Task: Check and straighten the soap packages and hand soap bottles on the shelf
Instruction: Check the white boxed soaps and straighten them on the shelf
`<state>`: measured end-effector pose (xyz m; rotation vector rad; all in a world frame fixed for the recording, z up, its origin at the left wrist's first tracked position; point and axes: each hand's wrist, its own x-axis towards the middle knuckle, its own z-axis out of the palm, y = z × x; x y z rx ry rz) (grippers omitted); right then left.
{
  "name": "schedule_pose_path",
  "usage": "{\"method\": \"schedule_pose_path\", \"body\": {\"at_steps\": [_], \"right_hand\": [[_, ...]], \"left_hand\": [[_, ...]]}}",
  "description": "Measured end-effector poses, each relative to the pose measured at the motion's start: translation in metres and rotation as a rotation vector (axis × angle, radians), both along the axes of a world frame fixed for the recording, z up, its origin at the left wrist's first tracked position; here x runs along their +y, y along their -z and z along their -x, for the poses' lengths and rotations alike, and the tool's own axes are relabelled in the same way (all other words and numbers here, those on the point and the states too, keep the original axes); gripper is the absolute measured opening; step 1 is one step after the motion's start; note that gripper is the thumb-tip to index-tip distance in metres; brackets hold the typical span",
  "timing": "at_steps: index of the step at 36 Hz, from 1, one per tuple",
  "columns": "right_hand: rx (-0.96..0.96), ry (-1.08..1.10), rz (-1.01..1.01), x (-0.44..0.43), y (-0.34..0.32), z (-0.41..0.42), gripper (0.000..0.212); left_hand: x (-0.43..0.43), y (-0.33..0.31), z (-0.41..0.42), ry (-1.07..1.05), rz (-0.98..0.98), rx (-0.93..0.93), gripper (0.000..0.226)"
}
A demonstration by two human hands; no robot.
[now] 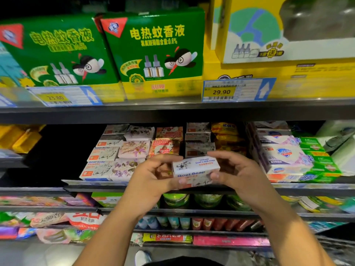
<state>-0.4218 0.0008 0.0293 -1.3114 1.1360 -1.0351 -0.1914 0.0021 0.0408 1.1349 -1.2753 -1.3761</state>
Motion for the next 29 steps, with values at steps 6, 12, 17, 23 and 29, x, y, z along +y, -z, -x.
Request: {"method": "schedule_pose_path", "body": {"at_steps": [6, 12, 17, 23, 29], "right_hand": [[-0.083, 0.023, -0.224, -0.006, 0.009, -0.021, 0.028], [-0.072, -0.007, -0.328, -0.008, 0.006, -0.038, 0.019], [-0.015, 0.076, -0.205, -0.013, -0.002, -0.060, 0.022], [0.065, 0.090, -0.110, -0.024, -0.003, -0.117, 0.023], [0.243, 0.079, -0.008, -0.043, -0.002, -0.163, 0.021]], "left_hand": [[0.004, 0.002, -0.005, 0.054, 0.024, -0.037, 0.066], [-0.001, 0.007, -0.028, 0.155, 0.121, -0.284, 0.083], [-0.014, 0.013, -0.051, 0.163, 0.425, -0.692, 0.081], [-0.029, 0.023, -0.090, 0.099, 0.539, -0.943, 0.082], [-0.047, 0.025, -0.151, 0.054, 0.276, -0.684, 0.081]]}}
